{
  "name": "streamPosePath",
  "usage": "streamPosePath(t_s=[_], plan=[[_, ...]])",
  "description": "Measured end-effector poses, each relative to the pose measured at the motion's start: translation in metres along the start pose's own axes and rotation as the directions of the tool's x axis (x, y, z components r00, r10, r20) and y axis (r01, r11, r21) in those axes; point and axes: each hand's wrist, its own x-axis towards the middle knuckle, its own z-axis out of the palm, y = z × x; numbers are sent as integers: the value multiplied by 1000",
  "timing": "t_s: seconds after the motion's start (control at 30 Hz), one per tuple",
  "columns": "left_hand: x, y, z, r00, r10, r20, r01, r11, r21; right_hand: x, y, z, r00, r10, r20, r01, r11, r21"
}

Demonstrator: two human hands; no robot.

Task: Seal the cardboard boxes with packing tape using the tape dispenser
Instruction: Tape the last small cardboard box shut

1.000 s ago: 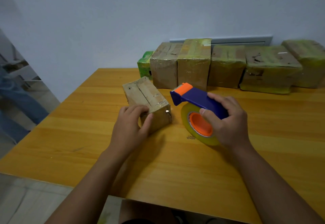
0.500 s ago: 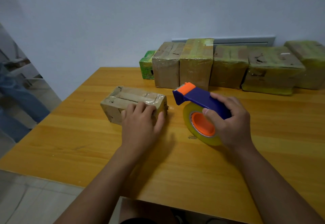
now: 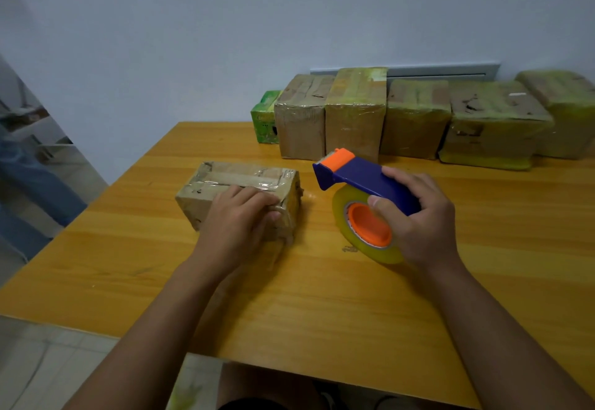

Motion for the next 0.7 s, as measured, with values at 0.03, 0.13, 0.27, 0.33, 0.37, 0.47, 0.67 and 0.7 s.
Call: streamPosePath(t_s=[0.03,0.13,0.27,0.33,0.37,0.47,0.67,0.7], plan=[[0,-1,0,1000,13,8,-13,1000,7,0,0,0,1000,-1,2,1,1000,2],[-2,-6,1,999,37,10,-38,999,17,-1,0,0,1000,-5,4,5,1000,2],[1,-3,-1,999,21,32,-22,1000,8,-1,-1,0,1000,-10,6,10,1000,-1],[2,0,-6,997,4,80,-6,1000,21,-1,-1,-1,1000,-12,2,12,1000,-4],[2,3,-7,996,-14,92,12,1000,22,-1,-1,-1,1000,-11,2,11,1000,-4],[4,20,-6,987,-152,41,154,988,-23,-1,-1,0,1000,-19,-1,19,1000,-7],[17,46,6,922,-387,-23,387,915,111,-1,0,-1,1000,-14,2,14,1000,-9],[18,47,6,923,-385,-17,384,916,118,0,-1,-1,1000,-13,2,13,1000,-5]])
